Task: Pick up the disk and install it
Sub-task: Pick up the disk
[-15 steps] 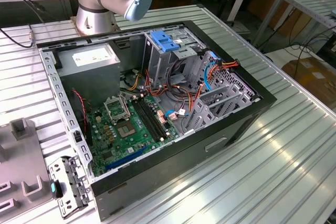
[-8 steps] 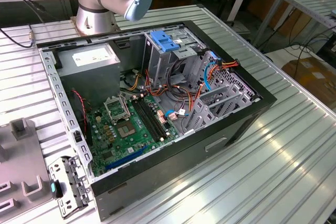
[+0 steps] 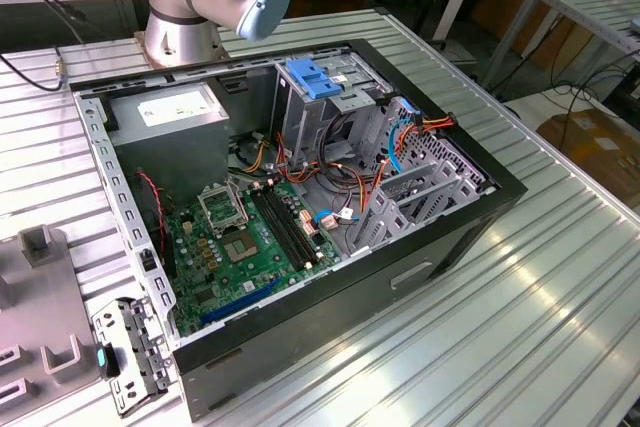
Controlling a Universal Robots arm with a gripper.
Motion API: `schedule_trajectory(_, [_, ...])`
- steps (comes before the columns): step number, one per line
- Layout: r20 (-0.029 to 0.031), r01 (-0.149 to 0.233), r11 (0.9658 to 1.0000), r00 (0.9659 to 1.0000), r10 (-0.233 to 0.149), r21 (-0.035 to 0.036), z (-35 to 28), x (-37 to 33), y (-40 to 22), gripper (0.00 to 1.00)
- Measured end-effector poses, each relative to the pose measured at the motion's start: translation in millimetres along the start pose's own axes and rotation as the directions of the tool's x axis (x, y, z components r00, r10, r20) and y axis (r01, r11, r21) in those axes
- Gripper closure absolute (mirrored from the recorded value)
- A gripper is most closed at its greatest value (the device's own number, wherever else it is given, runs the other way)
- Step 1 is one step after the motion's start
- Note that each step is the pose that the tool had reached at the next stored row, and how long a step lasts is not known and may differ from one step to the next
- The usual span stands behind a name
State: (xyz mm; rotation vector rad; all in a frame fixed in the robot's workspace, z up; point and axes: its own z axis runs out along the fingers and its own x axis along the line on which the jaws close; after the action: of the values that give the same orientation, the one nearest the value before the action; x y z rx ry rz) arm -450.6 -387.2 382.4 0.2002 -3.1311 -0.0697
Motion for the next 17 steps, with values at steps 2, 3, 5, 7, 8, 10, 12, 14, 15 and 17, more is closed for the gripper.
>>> schedule_trajectory(2, [-0.0022, 0.050, 0.9988, 0.9988, -0.050, 0.0000, 0.0, 0.0, 0.0, 0.89])
schedule_trajectory(3, [-0.0031, 0.069, 0.9976, 0.9976, -0.069, -0.0001, 0.0, 0.0, 0.0, 0.89])
schedule_trajectory(5, [-0.0035, 0.076, 0.9971, 0.9971, -0.076, -0.0001, 0.0, 0.0, 0.0, 0.89])
schedule_trajectory(7, [-0.0034, 0.076, 0.9971, 0.9971, -0.076, -0.0001, 0.0, 0.0, 0.0, 0.89])
schedule_trajectory(8, [-0.0034, 0.077, 0.9970, 0.9970, -0.077, -0.0001, 0.0, -0.1, 0.0, 0.89])
schedule_trajectory(10, [-0.0048, 0.104, 0.9946, 0.9945, -0.104, -0.0002, 0.0, -0.5, -0.1, 0.89])
schedule_trajectory(12, [-0.0061, 0.134, 0.9910, 0.9910, -0.134, -0.0003, 0.0, -0.5, -0.1, 0.89])
schedule_trajectory(14, [-0.0079, 0.173, 0.9849, 0.9849, -0.173, -0.0006, 0.0, -0.5, -0.1, 0.89])
schedule_trajectory(15, [-0.0087, 0.191, 0.9816, 0.9815, -0.191, -0.0007, 0.0, -0.5, -0.1, 0.89])
schedule_trajectory(17, [-0.0096, 0.214, 0.9769, 0.9769, -0.214, -0.0009, 0.0, -0.5, -0.1, 0.89])
